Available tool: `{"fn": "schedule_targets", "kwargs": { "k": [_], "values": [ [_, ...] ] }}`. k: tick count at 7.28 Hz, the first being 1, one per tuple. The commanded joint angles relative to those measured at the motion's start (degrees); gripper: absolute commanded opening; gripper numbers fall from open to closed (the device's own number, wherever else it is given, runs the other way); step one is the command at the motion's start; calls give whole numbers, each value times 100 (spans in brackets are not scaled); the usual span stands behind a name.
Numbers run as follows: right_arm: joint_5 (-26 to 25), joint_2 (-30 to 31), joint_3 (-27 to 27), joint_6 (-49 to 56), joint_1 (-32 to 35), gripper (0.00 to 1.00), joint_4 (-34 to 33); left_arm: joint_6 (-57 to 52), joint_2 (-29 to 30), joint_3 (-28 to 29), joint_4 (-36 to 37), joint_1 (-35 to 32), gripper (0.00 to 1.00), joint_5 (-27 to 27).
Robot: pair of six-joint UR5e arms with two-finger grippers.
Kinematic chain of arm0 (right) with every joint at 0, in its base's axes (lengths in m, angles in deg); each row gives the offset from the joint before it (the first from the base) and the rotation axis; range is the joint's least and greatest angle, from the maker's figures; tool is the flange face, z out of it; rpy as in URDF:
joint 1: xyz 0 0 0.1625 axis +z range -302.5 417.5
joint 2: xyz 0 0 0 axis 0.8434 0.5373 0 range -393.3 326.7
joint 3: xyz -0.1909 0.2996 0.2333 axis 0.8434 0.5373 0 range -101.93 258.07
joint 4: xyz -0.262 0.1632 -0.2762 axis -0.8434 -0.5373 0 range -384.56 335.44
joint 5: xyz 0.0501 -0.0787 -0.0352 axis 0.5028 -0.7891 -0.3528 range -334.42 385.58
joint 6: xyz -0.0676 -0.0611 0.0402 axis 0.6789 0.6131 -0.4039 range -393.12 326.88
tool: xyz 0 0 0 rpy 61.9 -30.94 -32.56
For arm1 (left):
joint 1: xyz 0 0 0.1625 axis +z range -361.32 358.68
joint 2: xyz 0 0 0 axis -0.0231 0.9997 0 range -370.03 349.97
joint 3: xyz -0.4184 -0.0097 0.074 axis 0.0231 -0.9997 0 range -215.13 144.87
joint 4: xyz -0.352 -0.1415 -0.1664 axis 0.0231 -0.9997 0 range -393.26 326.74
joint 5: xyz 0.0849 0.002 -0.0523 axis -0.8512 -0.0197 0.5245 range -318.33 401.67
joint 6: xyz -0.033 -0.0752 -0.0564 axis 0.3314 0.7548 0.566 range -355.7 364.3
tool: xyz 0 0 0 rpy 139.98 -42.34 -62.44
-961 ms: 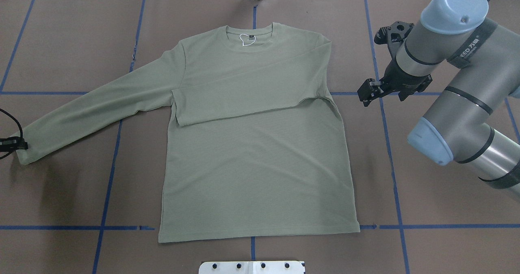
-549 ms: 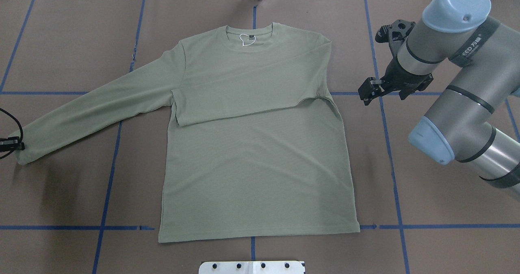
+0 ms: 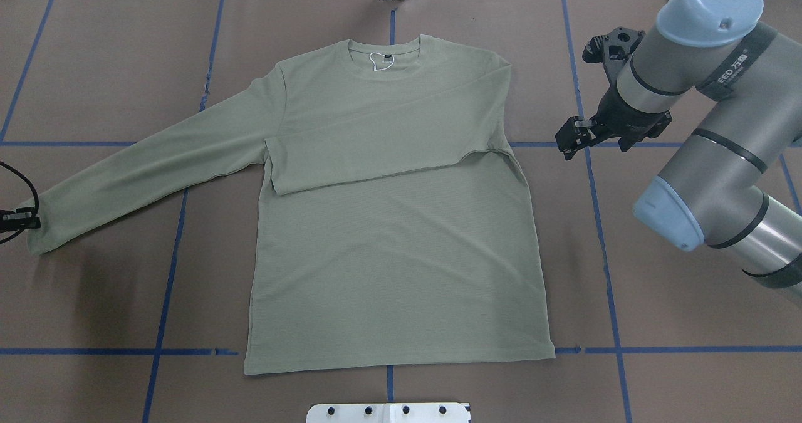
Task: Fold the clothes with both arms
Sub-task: 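Lower the left gripper onto the other sleeve cuff and grasp it, then carry the sleeve with the left gripper across the shirt toward the right gripper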
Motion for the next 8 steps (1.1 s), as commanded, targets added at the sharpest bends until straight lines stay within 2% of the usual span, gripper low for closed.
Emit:
{"fn": "schedule_targets", "kwargs": {
  "k": [1, 3, 4, 6, 8],
  "values": [
    [40, 91, -18, 27, 108, 100, 0, 35, 101, -609, 668, -9, 0, 304],
    [40, 371, -158, 281, 204, 100, 0, 35, 687, -1120, 1749, -27, 0, 375],
    [40, 608, -298, 448, 292, 100, 0, 35, 1352, -1104, 2555, -70, 0, 376],
    [337, 829, -360, 694, 485, 100, 0, 357, 2487, -1069, 3639, -167, 0, 367],
    [348, 1066, -334, 1098, 687, 100, 0, 1007, 4067, -633, 4808, -141, 0, 376]
  ]
}}
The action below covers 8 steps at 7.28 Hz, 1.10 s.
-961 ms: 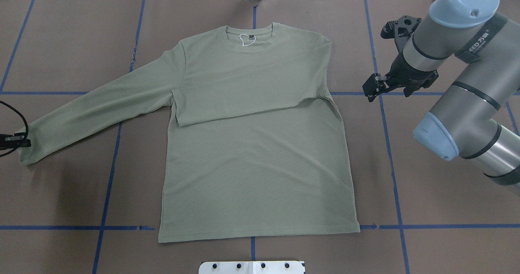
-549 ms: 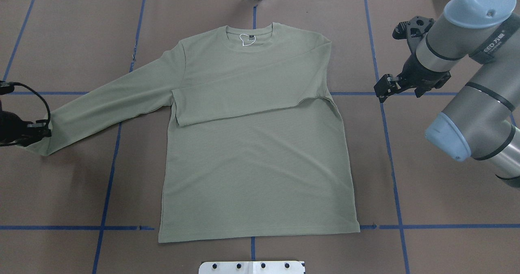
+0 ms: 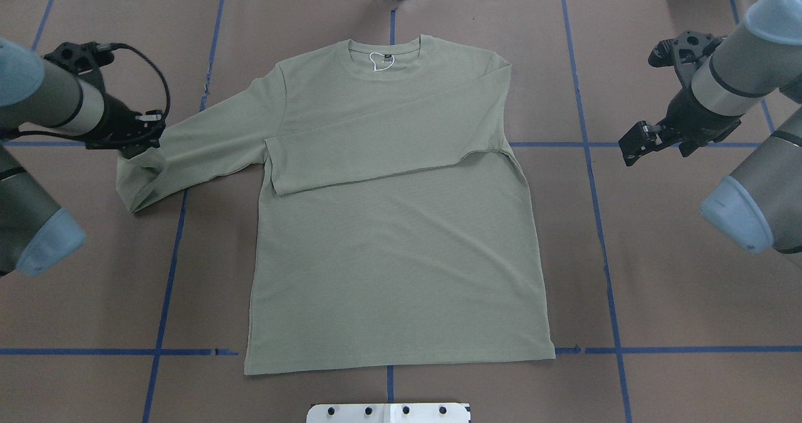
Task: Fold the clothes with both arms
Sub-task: 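Carry the sleeve with the left gripper across the shirt toward the right gripper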
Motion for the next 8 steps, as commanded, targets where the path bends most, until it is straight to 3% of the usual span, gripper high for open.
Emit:
{"fn": "schedule_targets", "kwargs": {
  "k": [1, 5, 6, 7, 8],
  "values": [
    [41, 214, 12, 352, 163, 100, 0, 823, 1473, 546, 827, 27, 0, 15],
    [50, 697, 143, 915, 557, 100, 140, 2730, 4213, 2468, 566, 481, 0, 156],
    [259, 707, 274, 1133, 724, 100, 202, 3274, 4638, 2969, 164, 972, 0, 112],
    [417, 707, 415, 1301, 847, 100, 211, 3558, 4860, 3140, 64, 1342, 0, 95],
    [419, 698, 459, 1311, 875, 100, 211, 3822, 4914, 3220, -93, 1729, 0, -280]
  ]
}}
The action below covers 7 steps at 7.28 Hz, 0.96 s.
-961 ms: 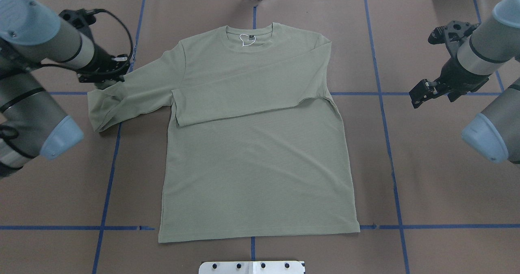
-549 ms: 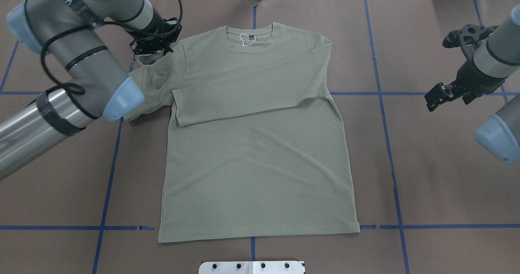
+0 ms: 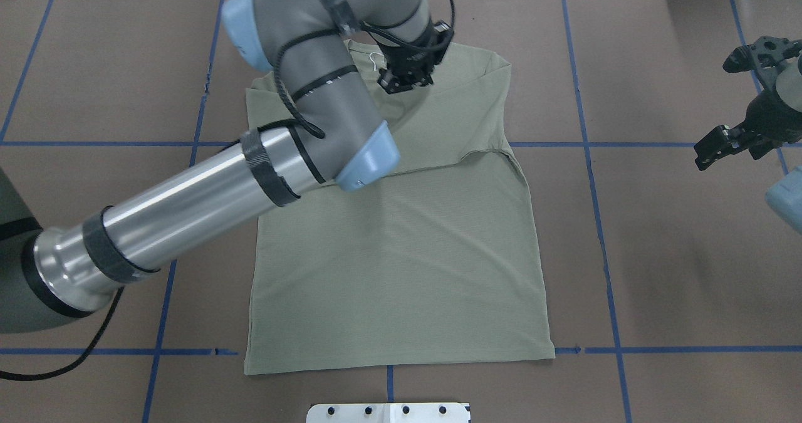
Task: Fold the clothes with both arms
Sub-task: 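Carry the sleeve with the left gripper across the shirt toward the right gripper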
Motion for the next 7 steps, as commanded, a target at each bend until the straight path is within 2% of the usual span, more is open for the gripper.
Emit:
{"fn": "schedule_targets", "kwargs": {
  "k": [1, 2, 4, 5, 7],
  "values": [
    [80, -8, 119, 96, 98, 100, 14, 584, 288, 660, -742, 667, 0, -549],
    [89, -34, 127, 79, 90, 100, 14, 699, 419, 1144, -1087, 678, 0, -595],
    [89, -52, 154, 70, 90, 100, 14, 927, 447, 1236, -1187, 861, 0, -621],
    [89, -130, 241, 79, 90, 100, 23, 842, 482, 1271, -1553, 1228, 99, -978],
    [89, -175, 259, 61, 90, 100, 58, 745, 474, 1237, -1732, 1372, 100, -1166]
  ]
}}
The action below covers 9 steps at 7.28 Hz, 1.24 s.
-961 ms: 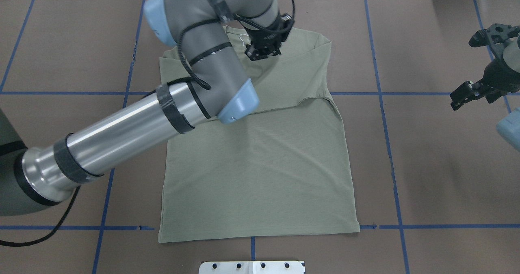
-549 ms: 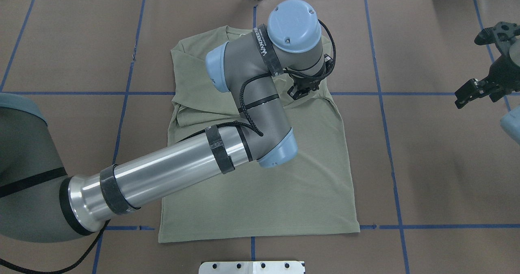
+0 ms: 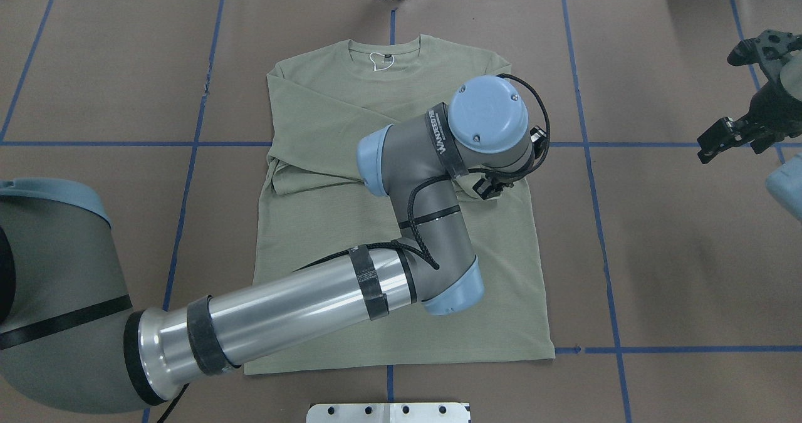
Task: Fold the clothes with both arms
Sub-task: 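Carry the sleeve with the left gripper across the shirt toward the right gripper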
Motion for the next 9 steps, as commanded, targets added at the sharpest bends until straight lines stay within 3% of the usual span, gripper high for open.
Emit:
{"fn": "schedule_targets", "kwargs": {
  "k": [1, 2, 3, 4, 7, 9],
  "values": [
    [0, 18, 44, -26, 0, 100, 280, -312, -40, -83, -48, 79, 100, -116],
    [9, 53, 53, -35, 0, 100, 457, -324, -197, -380, 39, 9, 100, -90],
    [9, 79, 27, -192, -8, 100, 563, -637, -538, -1061, 667, -17, 100, -3],
    [44, 132, -8, -611, -43, 100, 816, -1067, -1072, -2095, 1413, -18, 100, 59],
    [-8, 904, -70, -2727, -866, 100, 3168, -2673, -3005, -4594, 2357, -97, 100, 260],
    [-567, 1185, -462, -3608, -1709, 100, 3508, -3624, -4060, -5713, 2703, -193, 100, 288]
  ]
}}
